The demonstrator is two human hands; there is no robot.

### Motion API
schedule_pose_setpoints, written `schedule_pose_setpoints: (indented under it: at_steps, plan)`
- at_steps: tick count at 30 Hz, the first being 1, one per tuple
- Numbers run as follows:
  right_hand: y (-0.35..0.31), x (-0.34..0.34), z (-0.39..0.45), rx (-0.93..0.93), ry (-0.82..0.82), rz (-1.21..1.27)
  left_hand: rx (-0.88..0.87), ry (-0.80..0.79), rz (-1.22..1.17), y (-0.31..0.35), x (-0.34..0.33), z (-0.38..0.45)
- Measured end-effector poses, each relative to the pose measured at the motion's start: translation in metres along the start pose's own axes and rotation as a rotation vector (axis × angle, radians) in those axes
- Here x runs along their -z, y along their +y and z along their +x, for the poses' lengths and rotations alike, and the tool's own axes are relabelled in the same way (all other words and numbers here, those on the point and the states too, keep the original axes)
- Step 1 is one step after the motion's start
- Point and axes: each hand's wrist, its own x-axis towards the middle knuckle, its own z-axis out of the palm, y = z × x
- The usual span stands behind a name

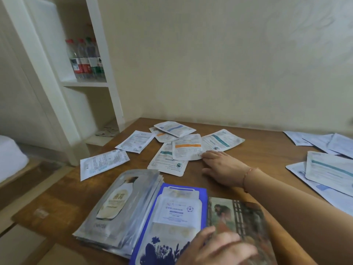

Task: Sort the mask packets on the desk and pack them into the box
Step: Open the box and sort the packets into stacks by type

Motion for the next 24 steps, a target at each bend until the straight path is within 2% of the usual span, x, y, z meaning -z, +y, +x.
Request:
schedule_pose_setpoints:
  at_steps: [4,6,9,14,17,20,24]
  plan:
    - [0.026,-0.003,-0.065,0.085,0.078,0.014,-0.166,0.202,-0.045,0.004,-0.005,0.007]
    - [0.045,-0.011,-0.109,0.091,0.106,0.023,-0.174,0.247,-0.045,0.018,-0.004,0.014]
    - [0.073,-0.021,-0.176,-0.001,0.139,0.067,-0.154,0.283,-0.086,0.044,-0.007,0.023]
    - [0.095,-0.03,-0.28,-0.093,0.191,0.103,-0.112,0.089,-0.159,0.099,-0.014,0.054]
    - [0.098,-0.033,-0.332,-0.125,0.197,0.14,-0.07,0.042,-0.167,0.127,-0.022,0.081]
    - [0.099,-0.033,-0.372,-0.138,0.224,0.15,-0.001,-0.041,-0.045,0.142,-0.033,0.113]
    - [0.103,-0.034,-0.41,-0.129,0.266,0.161,0.089,-0.294,0.069,0.15,-0.049,0.148]
